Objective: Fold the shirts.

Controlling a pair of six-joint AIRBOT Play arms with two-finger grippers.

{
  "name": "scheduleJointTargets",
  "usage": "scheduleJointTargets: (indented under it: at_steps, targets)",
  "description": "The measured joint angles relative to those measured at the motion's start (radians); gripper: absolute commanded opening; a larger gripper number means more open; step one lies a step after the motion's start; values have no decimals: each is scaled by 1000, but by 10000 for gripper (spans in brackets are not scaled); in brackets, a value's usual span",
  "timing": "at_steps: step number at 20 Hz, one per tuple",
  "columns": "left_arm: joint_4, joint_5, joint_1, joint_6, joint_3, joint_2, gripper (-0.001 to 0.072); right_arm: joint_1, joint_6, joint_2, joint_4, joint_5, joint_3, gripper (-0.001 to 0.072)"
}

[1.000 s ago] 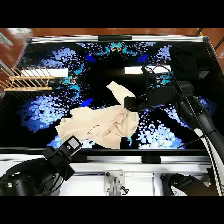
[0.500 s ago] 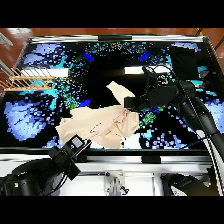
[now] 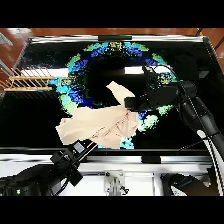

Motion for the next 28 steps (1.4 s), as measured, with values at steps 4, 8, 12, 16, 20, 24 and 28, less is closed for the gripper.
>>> scheduleJointTargets:
  at_steps: [4, 8, 12, 16, 20, 24, 28]
  targets:
    - [10, -45, -6, -60, 0, -8, 37, 0, -2, 27, -7, -10, 0, 68]
    - [13, -37, -6, -74, 0, -14, 37, 19, -11, 40, -11, -25, 0, 68]
    - [14, 25, -6, -55, 0, -39, 37, 81, -37, 43, -8, -27, 1, 68]
    - [16, 54, -7, 26, 0, -48, 37, 122, -65, 46, -20, -48, 45, 68]
    - [21, 9, -7, 153, 1, -45, 37, 134, -96, 46, -39, -113, 142, 68]
    - [26, 11, 14, 173, 17, -43, 37, 138, -130, 47, -17, -201, 196, 68]
    - [27, 77, 53, 111, 26, -43, 37, 139, -187, 53, 65, -254, 212, 69]
